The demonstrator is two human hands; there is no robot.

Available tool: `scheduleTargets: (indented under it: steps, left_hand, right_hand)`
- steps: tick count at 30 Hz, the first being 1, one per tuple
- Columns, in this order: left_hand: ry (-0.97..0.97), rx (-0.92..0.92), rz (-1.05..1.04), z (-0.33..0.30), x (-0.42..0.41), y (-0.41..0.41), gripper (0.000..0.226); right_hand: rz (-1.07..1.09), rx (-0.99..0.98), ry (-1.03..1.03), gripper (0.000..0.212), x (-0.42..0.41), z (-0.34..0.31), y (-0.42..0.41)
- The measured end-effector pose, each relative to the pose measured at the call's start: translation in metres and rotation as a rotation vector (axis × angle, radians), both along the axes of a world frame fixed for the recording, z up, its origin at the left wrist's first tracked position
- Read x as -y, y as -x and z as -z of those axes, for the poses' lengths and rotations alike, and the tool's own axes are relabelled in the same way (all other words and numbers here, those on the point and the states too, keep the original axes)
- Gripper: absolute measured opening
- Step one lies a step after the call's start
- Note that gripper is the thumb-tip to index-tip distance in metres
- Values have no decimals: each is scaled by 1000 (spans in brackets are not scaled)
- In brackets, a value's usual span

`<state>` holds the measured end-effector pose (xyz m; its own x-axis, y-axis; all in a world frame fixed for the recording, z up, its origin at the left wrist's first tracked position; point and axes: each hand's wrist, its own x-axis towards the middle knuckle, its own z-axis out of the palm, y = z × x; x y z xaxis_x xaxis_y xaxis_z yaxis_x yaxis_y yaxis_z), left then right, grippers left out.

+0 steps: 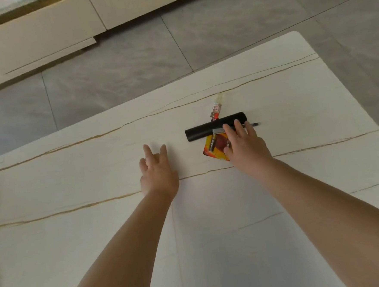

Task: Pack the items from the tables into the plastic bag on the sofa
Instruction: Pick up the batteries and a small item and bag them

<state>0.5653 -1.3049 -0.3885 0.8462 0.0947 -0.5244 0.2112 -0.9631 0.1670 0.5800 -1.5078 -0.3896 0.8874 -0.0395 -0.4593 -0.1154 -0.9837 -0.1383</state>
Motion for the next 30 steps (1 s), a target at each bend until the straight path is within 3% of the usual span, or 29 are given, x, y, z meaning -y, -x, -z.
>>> scheduleTargets:
  steps: [5,9,13,17,19,30]
  left_hand:
    - [-3,43,-79,17,6,-6,61]
    - [63,85,-60,22,13,-2,68]
    - [152,78,-79,22,28,3,76]
    - [175,81,-72,26,33,-1,66]
    - [177,81,-73,28,35,-2,65]
    - [183,71,-37,31,32,6,59]
  right_hand:
    - [94,-14,45,80,5,22,-5]
    - [74,70,190,54,7,27,6]
    - [118,99,210,23,10,26,10]
    - [287,132,-30,33,5,26,2]
    - [273,155,-98,33,-3,27,-2]
    - [303,114,-127,47,-21,35,19]
